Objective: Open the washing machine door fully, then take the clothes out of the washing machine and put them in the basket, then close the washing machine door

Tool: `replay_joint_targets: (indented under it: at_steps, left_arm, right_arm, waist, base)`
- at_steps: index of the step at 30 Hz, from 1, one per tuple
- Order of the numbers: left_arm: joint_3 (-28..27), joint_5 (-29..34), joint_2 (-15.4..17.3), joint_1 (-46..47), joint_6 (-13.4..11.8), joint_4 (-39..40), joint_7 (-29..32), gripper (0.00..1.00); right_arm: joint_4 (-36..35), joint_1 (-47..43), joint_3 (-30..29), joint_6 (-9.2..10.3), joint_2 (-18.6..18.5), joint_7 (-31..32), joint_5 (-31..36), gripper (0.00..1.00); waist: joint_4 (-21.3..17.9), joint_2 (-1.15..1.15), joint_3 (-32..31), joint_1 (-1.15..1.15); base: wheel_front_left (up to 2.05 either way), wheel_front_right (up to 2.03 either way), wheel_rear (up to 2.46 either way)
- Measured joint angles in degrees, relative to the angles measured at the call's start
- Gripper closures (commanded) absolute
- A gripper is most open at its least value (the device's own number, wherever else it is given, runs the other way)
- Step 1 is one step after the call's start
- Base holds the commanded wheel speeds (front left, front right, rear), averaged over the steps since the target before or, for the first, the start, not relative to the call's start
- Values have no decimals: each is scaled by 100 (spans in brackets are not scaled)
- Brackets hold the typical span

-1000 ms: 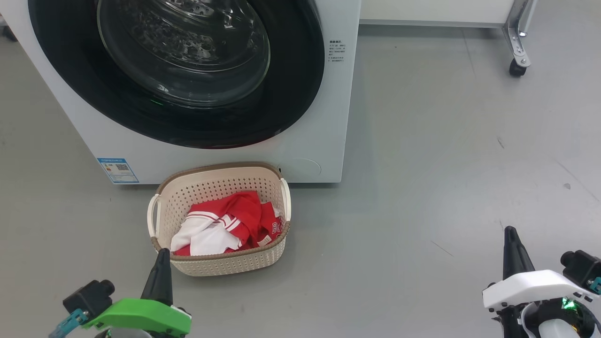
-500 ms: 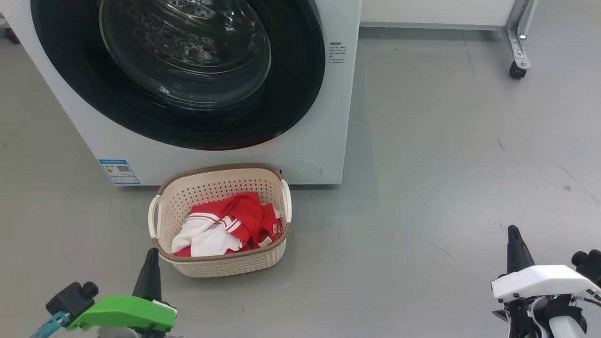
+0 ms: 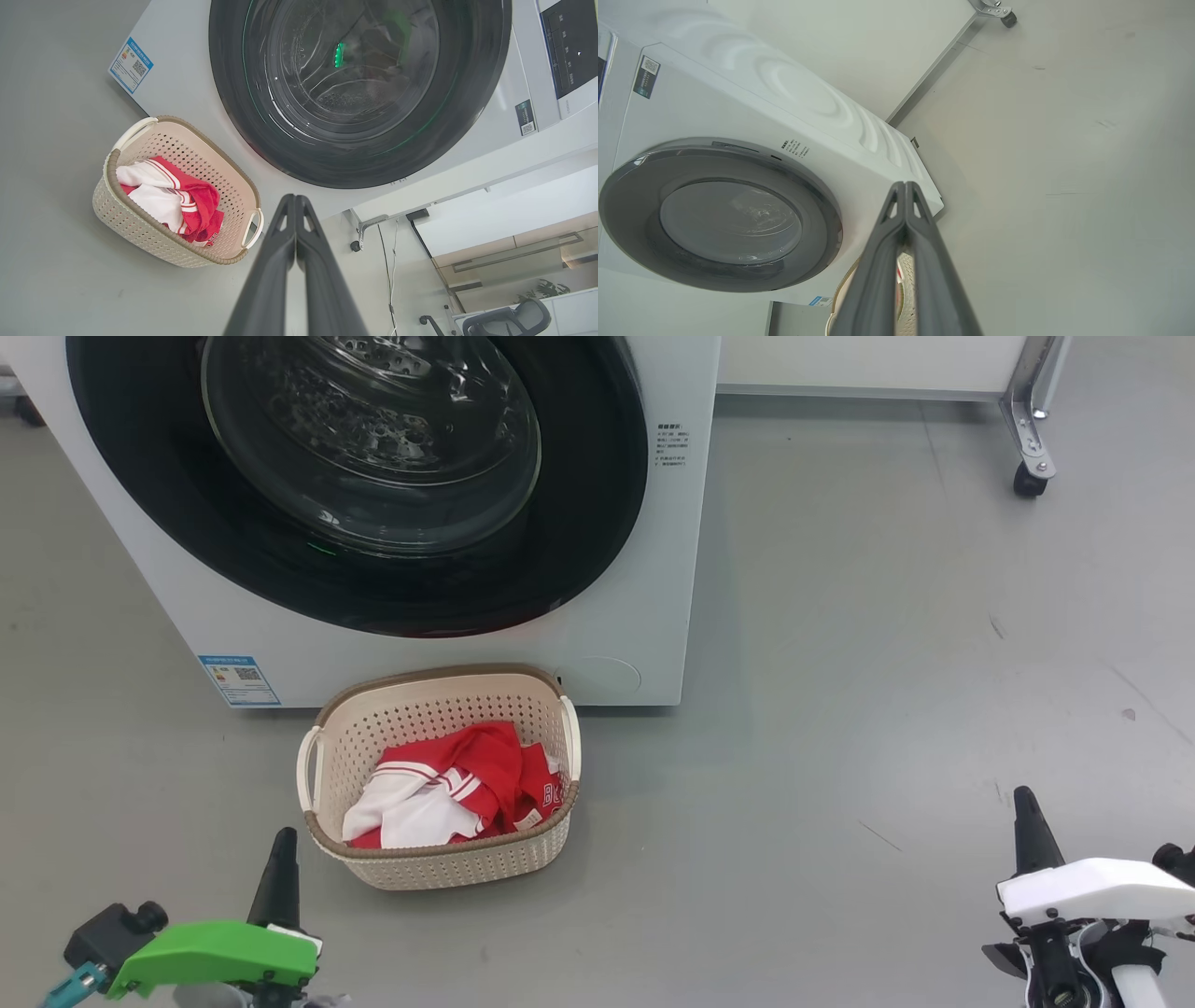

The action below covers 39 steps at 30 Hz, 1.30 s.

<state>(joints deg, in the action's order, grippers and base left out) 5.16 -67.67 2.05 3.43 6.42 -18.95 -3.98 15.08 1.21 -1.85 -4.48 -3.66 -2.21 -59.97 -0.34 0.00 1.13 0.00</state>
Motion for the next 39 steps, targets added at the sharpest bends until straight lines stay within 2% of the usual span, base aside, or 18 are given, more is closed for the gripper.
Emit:
replay_joint_targets:
  at_steps: [39]
  left_arm:
    - [-636, -2280, 90, 9, 45, 268, 739, 100]
  right_arm:
    - [67, 192, -531, -202, 119, 754, -2767, 100]
  waist:
    - [30, 0, -87, 0]
  base:
    - [0, 0, 0]
